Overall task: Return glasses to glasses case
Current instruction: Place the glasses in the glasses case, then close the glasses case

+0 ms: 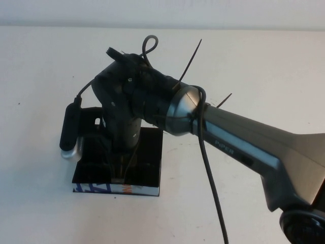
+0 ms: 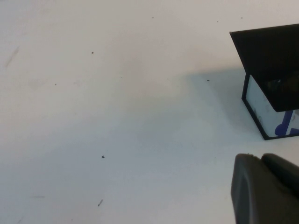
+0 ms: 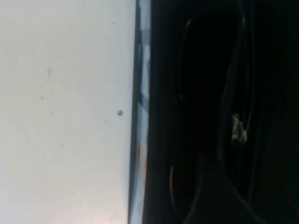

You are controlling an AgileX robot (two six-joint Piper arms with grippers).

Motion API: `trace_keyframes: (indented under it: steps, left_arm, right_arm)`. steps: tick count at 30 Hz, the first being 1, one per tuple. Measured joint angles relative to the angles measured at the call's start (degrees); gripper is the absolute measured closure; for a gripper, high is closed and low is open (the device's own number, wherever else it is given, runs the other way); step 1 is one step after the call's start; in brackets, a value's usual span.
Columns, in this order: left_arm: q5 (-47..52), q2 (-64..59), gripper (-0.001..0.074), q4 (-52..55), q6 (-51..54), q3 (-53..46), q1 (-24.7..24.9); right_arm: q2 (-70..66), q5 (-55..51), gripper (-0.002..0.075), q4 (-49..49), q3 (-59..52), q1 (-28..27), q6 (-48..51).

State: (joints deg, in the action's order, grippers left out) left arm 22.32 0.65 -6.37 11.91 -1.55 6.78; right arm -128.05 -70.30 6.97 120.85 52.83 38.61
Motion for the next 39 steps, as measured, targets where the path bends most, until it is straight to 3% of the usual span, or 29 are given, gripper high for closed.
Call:
trace_keyframes:
  steps: [4,10,13,24,33,36,39]
  left_arm:
    - [0.0,0.0,0.0738,0.0,0.0,0.0,0.0]
    - [0.0,0.0,0.0738,0.0,0.0,0.0,0.0]
    - [0.0,0.0,0.0738,0.0,0.0,0.0,0.0]
    - [0.0,0.0,0.0738,0.0,0.0,0.0,0.0]
    - [-0.1,0.0,0.0738,0.2,0.3,0.0,0.0]
    - [-4.2,0.0,0.0738,-0.5,1.3,0.0,0.0]
    - [-12.0,0.0,0.0738,-9.0,-1.7,0.0,0.0]
  right_arm:
    - [0.9,-0.1,0.0464,1.6,0.0,0.0,-3.4]
    - [4.4,-0.2,0.0661,2.6,0.0,-1.3,-13.1]
    - [6.1,-0.4,0.0718,2.6,0.0,-3.3,-15.3]
    - [8.1,-0.7,0.0737,-1.7,0.0,-9.1,-16.2]
    - [8.3,-0.8,0.0737,-7.7,0.0,-10.1,-16.2]
    - [8.3,-0.8,0.0737,-7.8,0.0,-10.1,-16.2]
    - [8.3,-0.9,0.0737,-7.8,0.0,-10.1,-16.2]
